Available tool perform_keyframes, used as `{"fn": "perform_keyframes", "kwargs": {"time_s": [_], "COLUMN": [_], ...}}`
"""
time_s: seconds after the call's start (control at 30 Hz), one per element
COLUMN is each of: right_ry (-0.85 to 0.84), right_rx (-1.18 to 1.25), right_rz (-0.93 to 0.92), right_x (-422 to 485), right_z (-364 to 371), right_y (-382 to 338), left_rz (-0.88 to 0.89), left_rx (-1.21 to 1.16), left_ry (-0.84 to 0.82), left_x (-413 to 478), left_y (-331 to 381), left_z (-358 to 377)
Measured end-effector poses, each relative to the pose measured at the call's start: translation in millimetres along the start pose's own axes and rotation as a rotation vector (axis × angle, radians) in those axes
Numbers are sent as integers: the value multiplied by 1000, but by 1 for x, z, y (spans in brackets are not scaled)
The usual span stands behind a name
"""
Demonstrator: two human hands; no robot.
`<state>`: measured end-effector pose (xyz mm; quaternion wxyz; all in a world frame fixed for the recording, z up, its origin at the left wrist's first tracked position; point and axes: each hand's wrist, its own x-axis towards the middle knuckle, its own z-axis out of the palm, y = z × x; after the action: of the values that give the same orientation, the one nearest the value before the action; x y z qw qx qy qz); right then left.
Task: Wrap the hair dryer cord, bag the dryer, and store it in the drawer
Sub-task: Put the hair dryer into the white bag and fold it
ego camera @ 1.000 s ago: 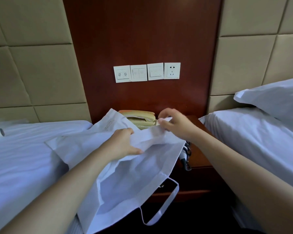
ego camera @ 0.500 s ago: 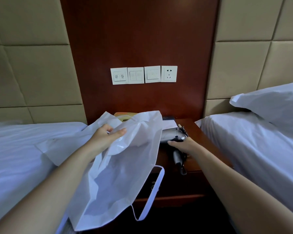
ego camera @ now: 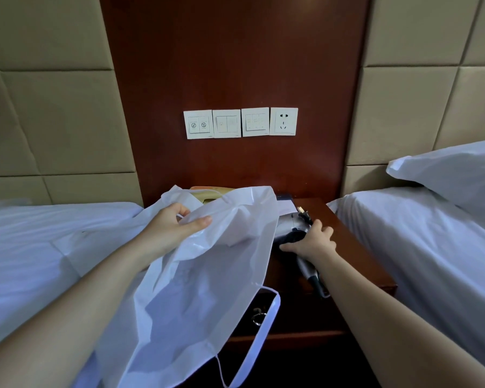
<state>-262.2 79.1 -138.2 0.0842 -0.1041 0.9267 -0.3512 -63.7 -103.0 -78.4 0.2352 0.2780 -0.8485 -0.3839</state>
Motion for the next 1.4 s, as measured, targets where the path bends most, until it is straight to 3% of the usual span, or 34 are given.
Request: {"fn": "perform_keyframes", "kwargs": {"time_s": [0.3, 0.53, 1.07, 1.4], "right_ry": [-10, 29, 10, 150], "right_rx": [-185, -486, -143, -360], "right_rz": [-185, -314, -312, -265], "right_x": [-6, -15, -5, -9], "right_z": [6, 6, 3, 7], "right_y": [0, 10, 29, 21], "left_rz": [9, -1, 43, 55], "left_rx": [-10, 7, -2, -3], "left_ry": [-13, 33, 37, -9], "left_x": [-4, -11, -15, -16], "left_y": [1, 1, 2, 1], "left_z": [0, 5, 7, 3]}}
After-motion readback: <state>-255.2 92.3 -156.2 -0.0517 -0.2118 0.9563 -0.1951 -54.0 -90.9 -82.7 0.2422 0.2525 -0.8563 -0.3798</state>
